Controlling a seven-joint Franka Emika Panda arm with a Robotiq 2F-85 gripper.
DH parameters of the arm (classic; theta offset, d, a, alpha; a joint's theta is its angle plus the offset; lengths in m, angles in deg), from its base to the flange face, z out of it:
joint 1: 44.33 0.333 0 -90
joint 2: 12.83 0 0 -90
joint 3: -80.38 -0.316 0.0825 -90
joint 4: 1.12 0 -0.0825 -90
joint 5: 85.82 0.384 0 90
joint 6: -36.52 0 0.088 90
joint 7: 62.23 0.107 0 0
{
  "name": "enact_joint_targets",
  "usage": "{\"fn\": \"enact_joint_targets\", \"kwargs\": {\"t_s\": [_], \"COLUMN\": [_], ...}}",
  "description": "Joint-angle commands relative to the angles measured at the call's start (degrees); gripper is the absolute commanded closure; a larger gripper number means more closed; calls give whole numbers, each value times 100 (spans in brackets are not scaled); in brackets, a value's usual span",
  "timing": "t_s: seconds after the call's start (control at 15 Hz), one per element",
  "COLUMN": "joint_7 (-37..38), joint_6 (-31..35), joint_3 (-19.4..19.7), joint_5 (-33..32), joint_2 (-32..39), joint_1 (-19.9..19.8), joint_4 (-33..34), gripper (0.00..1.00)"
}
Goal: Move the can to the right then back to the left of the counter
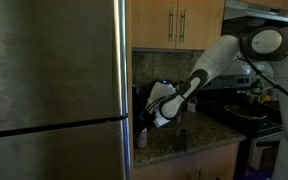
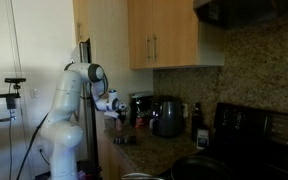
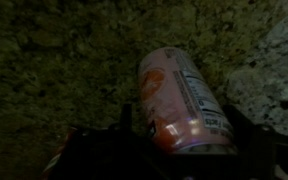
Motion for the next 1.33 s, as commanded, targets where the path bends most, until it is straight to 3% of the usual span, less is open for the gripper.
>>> {"fn": "enact_joint_targets", "kwargs": {"t_s": [0.0, 0.2, 0.47, 0.73, 0.87, 1.0, 1.27], "joint_7": [-532, -800, -774, -423, -32, 595, 2343], "joint_6": [379, 451, 632, 952, 1136, 1275, 1297], "joint_3": [-35, -64, 34, 531, 1096, 1972, 3798], "joint_5": [107, 141, -69, -542, -1004, -1622, -2766], "joint_2": [133, 181, 206, 204, 183, 180, 370], "joint_1": [-56, -86, -43, 276, 652, 1282, 2707], "joint_4": [-63, -60, -66, -75, -53, 20, 382], "gripper": [40, 59, 70, 80, 81, 87, 88]}}
